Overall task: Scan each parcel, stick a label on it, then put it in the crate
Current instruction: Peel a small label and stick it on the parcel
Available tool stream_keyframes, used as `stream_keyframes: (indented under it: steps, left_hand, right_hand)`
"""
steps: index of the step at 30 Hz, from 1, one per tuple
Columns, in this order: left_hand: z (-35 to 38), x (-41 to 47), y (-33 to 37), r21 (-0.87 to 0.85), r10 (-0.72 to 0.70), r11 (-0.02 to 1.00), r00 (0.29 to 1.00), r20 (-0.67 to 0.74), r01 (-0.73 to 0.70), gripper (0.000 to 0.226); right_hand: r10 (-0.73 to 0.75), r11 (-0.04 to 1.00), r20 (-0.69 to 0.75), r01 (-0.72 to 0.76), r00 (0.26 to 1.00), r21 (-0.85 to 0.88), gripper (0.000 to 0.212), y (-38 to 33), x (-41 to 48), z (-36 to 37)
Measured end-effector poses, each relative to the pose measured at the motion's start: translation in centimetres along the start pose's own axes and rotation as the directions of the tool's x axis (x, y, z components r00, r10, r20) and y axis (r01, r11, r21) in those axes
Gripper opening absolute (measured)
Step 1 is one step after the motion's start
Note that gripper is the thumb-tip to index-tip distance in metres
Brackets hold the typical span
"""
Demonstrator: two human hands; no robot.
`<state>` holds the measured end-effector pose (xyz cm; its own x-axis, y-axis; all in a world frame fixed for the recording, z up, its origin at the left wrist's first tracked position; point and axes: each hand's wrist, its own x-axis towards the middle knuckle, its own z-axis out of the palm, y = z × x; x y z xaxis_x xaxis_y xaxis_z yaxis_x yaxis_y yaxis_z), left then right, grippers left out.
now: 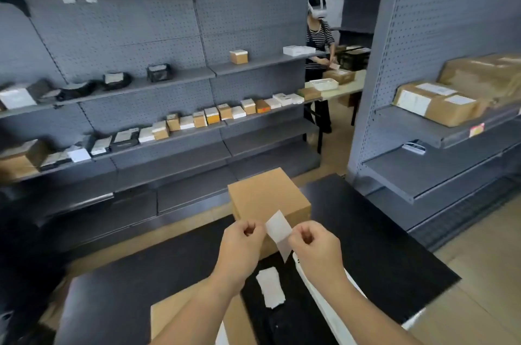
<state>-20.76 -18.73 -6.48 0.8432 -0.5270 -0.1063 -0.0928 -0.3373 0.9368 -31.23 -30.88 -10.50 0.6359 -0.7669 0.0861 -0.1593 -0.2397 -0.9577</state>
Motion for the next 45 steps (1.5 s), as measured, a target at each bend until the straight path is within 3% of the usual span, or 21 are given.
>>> stream_keyframes:
  steps: [4, 9, 14, 19, 29, 38, 42, 45]
  left_hand:
    - [5.5, 1.3, -2.9, 0.003, -0.122, 0.993, 0.990, 0.072, 0.122, 0.024]
    - [9.7, 2.0, -5.8, 0.016, -0.262, 0.965, 0.960, 0.095, 0.262, 0.023]
    - [10.6, 3.2, -8.2, -0.020, -0.363, 0.931, 0.930, 0.052, 0.364, 0.019]
    - [9.8, 4.5, -10.7, 0.010, -0.379, 0.925, 0.925, -0.021, 0.379, 0.019]
    - [8.5, 4.4, -12.4, 0.064, -0.348, 0.935, 0.937, -0.034, 0.350, 0.018]
    - [2.6, 2.1, -11.9, 0.173, -0.197, 0.965, 0.980, -0.025, 0.198, 0.012]
    - [-1.4, 0.8, -11.8, 0.126, -0.084, 0.988, 0.996, -0.027, 0.087, 0.016]
    - [-4.3, -0.5, -12.1, 0.093, -0.028, 0.995, 1.000, 0.003, 0.028, 0.019]
  right_hand:
    - [0.171, 0.979, -0.118, -0.182, 0.978, -0.089, 0.023, 7.0, -0.3, -3.4]
    - [0.365, 0.903, -0.183, -0.395, 0.913, -0.170, 0.013, 14.1, -0.6, -6.5]
    - [0.460, 0.840, -0.241, -0.507, 0.855, -0.193, 0.011, 17.8, -0.9, -7.8]
    - [0.519, 0.790, -0.255, -0.571, 0.816, -0.221, 0.011, 19.6, -0.2, -7.8]
    - [0.546, 0.722, -0.091, -0.523, 0.833, -0.454, 0.021, 20.4, 0.6, -5.2]
    - [0.461, 0.831, 0.106, -0.387, 0.881, -0.399, 0.020, 14.6, 1.3, 1.3]
    - [0.544, 0.830, 0.256, -0.469, 0.799, -0.300, 0.028, 9.9, 1.8, 6.3]
    - [0.695, 0.708, 0.361, -0.678, 0.622, -0.196, 0.048, 6.9, 1.9, 9.4]
